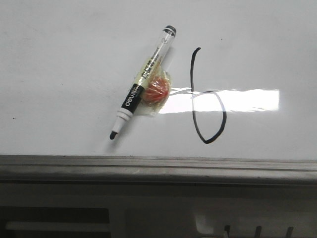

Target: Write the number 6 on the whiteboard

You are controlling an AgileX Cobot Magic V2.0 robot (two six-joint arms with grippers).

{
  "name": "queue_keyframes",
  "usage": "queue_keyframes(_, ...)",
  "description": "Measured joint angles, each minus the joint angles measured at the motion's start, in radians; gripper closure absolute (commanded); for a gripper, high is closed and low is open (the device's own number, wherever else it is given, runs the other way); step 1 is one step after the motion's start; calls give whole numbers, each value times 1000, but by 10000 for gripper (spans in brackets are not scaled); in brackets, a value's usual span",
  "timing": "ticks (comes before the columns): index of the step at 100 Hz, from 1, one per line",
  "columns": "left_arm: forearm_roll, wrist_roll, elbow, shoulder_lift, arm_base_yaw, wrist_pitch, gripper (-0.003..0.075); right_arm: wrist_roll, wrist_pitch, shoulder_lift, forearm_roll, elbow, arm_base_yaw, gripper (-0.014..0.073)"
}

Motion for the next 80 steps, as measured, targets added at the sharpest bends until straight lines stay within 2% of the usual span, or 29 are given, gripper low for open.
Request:
queue_keyframes(11, 37, -82, 0, -37, 48, 71, 739, 0, 0, 0, 0, 0, 0, 657)
queue_keyframes(40, 70, -106, 0, -146, 105, 280, 739, 0, 0, 0, 0, 0, 0, 657)
queue_keyframes(80, 70, -106, 0, -146, 110, 294, 739, 0, 4, 0, 0, 0, 0, 657)
